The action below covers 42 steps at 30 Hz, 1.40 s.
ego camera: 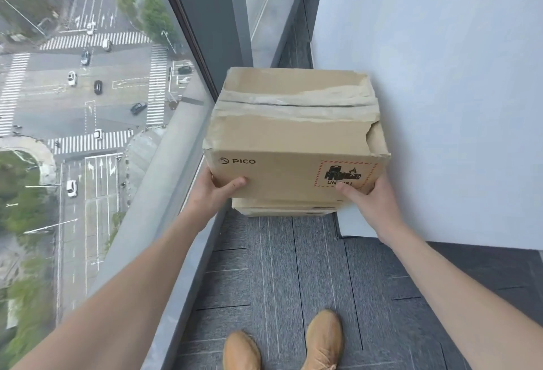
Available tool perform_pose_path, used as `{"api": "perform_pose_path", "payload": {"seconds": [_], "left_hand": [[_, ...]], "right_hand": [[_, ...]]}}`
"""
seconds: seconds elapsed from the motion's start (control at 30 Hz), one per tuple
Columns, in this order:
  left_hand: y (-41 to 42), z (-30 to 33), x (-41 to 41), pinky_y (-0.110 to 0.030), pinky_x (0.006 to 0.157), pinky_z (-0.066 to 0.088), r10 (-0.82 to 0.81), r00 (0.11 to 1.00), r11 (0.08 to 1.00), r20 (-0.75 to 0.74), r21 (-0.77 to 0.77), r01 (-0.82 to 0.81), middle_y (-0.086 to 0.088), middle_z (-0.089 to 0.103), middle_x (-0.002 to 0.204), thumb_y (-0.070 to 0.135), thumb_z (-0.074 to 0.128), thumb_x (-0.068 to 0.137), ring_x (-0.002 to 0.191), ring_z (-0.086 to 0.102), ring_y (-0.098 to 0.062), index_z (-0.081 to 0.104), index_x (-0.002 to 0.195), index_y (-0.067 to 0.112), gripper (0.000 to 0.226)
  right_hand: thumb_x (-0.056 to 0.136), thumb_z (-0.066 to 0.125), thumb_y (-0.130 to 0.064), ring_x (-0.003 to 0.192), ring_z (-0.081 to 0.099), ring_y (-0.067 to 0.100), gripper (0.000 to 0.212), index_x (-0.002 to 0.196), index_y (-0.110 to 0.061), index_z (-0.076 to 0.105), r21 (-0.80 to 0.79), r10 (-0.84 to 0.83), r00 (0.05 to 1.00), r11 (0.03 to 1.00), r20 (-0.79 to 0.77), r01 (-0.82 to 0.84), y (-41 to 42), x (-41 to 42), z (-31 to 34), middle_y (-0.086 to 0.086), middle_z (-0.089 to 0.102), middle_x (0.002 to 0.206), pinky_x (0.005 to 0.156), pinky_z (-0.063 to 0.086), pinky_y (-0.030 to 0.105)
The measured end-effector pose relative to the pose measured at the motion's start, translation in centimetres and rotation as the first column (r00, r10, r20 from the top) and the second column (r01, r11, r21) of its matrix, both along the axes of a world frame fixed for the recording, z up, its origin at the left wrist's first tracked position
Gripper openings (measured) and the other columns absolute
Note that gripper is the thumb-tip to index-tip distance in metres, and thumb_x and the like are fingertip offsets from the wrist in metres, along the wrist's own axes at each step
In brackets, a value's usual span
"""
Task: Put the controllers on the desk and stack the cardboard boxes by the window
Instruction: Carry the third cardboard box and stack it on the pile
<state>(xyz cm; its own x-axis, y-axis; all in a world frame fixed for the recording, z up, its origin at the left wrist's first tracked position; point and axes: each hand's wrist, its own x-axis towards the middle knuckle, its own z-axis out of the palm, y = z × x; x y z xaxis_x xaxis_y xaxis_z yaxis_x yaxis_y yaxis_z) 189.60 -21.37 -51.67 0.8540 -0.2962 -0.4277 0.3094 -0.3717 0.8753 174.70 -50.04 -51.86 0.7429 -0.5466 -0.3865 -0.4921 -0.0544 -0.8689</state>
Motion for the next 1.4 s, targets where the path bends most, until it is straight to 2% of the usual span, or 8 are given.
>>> {"api": "perform_pose_path", "payload": {"seconds": [0.27,0.4,0.53,0.73,0.9,1.03,1.3,1.4], "left_hand": [[0.6,-3.9,-2.3,-0.016,0.080,0.052,-0.032,0.994,0.993,-0.104,0.106,0.043,0.015,0.073,0.096,0.016,0.081,0.082,0.085,0.066,0.009,0.067,0.103,0.026,0.027],[0.2,-5.0,-3.0,-0.005,0.073,0.050,-0.054,0.988,0.991,-0.142,0.114,0.070,0.031,0.071,0.071,0.003,0.078,0.083,0.074,0.065,0.016,0.066,0.090,0.029,0.030],[0.3,-5.3,-3.4,-0.019,0.086,0.051,-0.031,0.989,0.994,-0.143,0.101,0.046,0.012,0.074,0.096,0.006,0.081,0.080,0.094,0.067,-0.005,0.067,0.094,0.031,0.032],[0.6,-5.1,-3.2,-0.010,0.085,0.051,-0.047,0.987,0.997,-0.152,0.058,0.056,0.006,0.070,0.112,0.004,0.079,0.082,0.097,0.064,0.007,0.059,0.120,0.020,0.046],[0.4,-5.4,-3.6,0.000,0.072,0.048,-0.004,0.987,0.992,-0.162,0.121,0.023,0.013,0.067,0.101,0.003,0.077,0.083,0.088,0.061,0.008,0.061,0.116,0.018,0.039],[0.1,-5.1,-3.7,-0.001,0.068,0.043,-0.005,0.978,0.986,-0.211,0.164,0.040,0.018,0.065,0.096,0.010,0.078,0.084,0.088,0.059,0.005,0.063,0.114,0.019,0.035],[-0.1,-0.8,-4.1,0.005,0.063,0.043,0.056,0.981,0.985,-0.185,0.169,-0.024,0.016,0.064,0.102,0.000,0.083,0.077,0.085,0.061,0.021,0.057,0.129,0.004,0.059],[0.1,3.0,-4.2,-0.013,0.093,0.050,0.052,0.987,0.986,-0.149,0.164,-0.027,0.010,0.066,0.120,0.010,0.090,0.070,0.090,0.060,0.022,0.042,0.145,0.020,0.089]], "right_hand": [[0.061,0.088,-0.062,0.109,0.066,0.014,0.071,0.114,-0.022,0.062,-0.003,0.017,0.988,1.000,-0.151,-0.018,-0.1,-1.9,-3.6,0.000,0.071,0.114,0.102,0.052,0.040],[0.070,0.089,-0.041,0.121,0.061,0.010,0.064,0.119,-0.011,0.062,0.094,-0.004,0.987,0.995,-0.162,0.019,-0.6,-2.5,-4.4,-0.005,0.069,0.120,0.111,0.042,0.033],[0.079,0.086,-0.028,0.128,0.057,0.011,0.058,0.128,-0.014,0.060,0.138,-0.002,0.983,0.990,-0.184,0.028,-0.3,-2.8,-5.3,-0.009,0.066,0.128,0.114,0.039,0.032],[0.079,0.086,-0.019,0.124,0.059,0.009,0.057,0.129,-0.017,0.059,0.147,-0.014,0.990,0.988,-0.142,0.035,0.2,-2.5,-5.7,-0.012,0.067,0.124,0.112,0.041,0.031],[0.081,0.084,-0.015,0.116,0.061,0.002,0.048,0.123,-0.024,0.062,0.165,-0.013,0.994,0.986,-0.111,0.031,0.2,-2.6,-5.9,-0.017,0.068,0.117,0.088,0.044,0.007],[0.084,0.081,-0.018,0.112,0.055,-0.004,0.042,0.111,-0.037,0.054,0.163,0.053,0.990,0.986,-0.131,-0.031,0.3,-2.6,-5.6,-0.031,0.057,0.112,0.106,0.037,0.021],[0.076,0.088,-0.019,0.116,0.052,0.010,0.067,0.125,-0.031,0.045,0.120,0.077,0.967,0.992,-0.241,-0.049,0.1,-3.1,-1.7,-0.025,0.054,0.110,0.098,0.036,0.025],[0.071,0.092,-0.026,0.133,0.046,0.020,0.096,0.147,-0.028,0.033,0.084,0.028,0.958,0.996,-0.284,-0.004,0.5,-3.0,1.3,-0.009,0.049,0.139,0.111,0.038,0.036]]}}
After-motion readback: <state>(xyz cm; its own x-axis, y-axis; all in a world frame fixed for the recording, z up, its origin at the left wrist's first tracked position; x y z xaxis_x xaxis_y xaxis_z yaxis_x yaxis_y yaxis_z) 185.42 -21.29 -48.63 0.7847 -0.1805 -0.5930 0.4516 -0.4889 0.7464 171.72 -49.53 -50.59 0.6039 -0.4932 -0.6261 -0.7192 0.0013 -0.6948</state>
